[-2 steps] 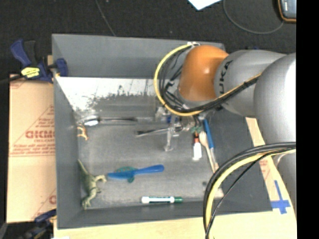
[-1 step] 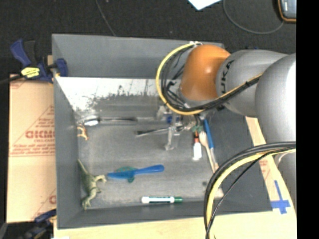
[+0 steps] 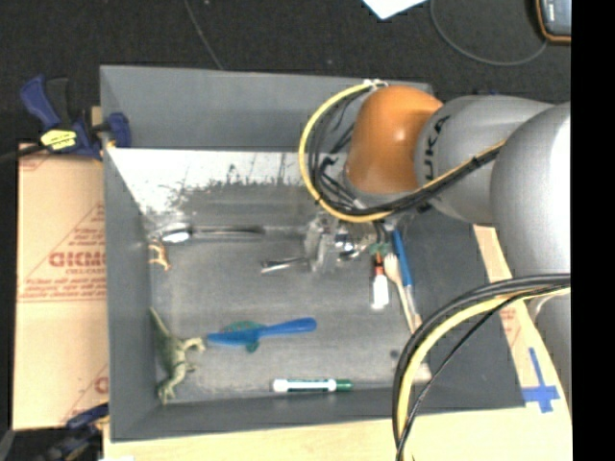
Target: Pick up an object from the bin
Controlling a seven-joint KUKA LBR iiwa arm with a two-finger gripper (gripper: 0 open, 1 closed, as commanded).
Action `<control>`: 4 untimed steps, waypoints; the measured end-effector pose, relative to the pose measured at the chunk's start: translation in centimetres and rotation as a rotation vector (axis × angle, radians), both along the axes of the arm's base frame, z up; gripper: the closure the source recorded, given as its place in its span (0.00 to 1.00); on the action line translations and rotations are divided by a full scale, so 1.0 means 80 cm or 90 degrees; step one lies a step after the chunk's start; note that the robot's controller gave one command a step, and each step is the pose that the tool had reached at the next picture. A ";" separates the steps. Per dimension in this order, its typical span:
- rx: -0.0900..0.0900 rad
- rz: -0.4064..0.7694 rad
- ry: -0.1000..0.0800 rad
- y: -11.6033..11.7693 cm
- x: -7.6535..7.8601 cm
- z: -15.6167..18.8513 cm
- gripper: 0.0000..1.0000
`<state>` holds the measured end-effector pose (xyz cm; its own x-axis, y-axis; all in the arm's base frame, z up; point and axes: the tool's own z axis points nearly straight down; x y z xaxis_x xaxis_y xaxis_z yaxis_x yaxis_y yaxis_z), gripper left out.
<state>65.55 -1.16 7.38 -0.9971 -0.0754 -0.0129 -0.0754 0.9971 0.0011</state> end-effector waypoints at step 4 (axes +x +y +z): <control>0.001 -0.002 0.000 -0.001 -0.001 0.079 1.00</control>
Offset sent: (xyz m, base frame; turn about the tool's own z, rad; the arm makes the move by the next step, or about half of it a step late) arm 0.0002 0.0000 0.0656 0.0002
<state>65.51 -1.20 13.74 -0.9973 -0.0723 -0.0133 -0.0723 0.9974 0.0022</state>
